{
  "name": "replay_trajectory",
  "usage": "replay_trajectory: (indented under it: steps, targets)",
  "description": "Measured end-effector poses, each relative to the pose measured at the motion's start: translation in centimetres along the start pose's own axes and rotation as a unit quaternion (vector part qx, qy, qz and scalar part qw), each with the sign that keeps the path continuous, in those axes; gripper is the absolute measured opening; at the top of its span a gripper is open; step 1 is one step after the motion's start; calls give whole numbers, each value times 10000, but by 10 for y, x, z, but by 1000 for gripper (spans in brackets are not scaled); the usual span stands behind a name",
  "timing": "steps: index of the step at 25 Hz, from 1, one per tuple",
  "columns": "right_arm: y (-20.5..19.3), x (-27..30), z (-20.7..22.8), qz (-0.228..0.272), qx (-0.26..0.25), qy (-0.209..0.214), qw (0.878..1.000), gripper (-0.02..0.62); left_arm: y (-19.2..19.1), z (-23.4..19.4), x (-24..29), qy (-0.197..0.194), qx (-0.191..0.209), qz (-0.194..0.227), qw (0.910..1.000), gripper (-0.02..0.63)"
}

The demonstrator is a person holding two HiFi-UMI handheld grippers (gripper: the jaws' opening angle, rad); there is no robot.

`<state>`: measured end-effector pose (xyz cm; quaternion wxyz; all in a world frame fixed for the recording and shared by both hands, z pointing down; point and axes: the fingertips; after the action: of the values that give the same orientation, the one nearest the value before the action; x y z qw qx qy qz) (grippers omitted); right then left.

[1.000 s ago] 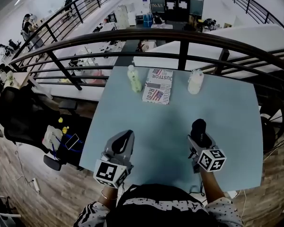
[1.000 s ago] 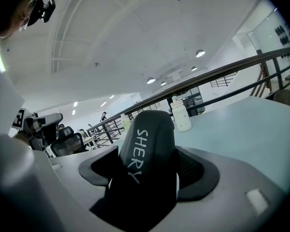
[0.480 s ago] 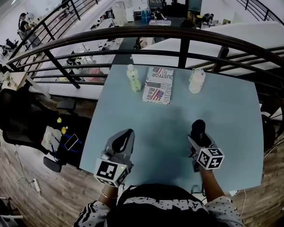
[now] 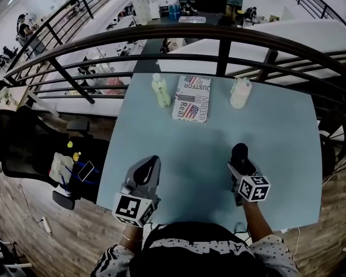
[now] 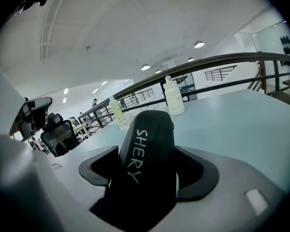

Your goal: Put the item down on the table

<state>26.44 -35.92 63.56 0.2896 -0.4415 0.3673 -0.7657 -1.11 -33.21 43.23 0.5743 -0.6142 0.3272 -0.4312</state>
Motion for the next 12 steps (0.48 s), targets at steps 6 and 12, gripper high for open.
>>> replay_trajectory:
  steps: [6,12]
  targets:
    - [-9,10,5,-203,-32,-43,9998,360,-2,-3,9,-36,-16,-19,10000,0]
    - [-22,17,12,-422,-47,-188,9989,360,-8,-3,15,-96,-54,-103,9999,0]
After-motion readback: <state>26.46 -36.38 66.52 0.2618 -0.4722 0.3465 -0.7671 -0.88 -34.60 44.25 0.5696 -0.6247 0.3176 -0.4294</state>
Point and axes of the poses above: the fingertips, and each gripper's own axes: x forward along the fingers, z to its right, y out of its top, and after that the axes turned 3 degrees about y, right-handed
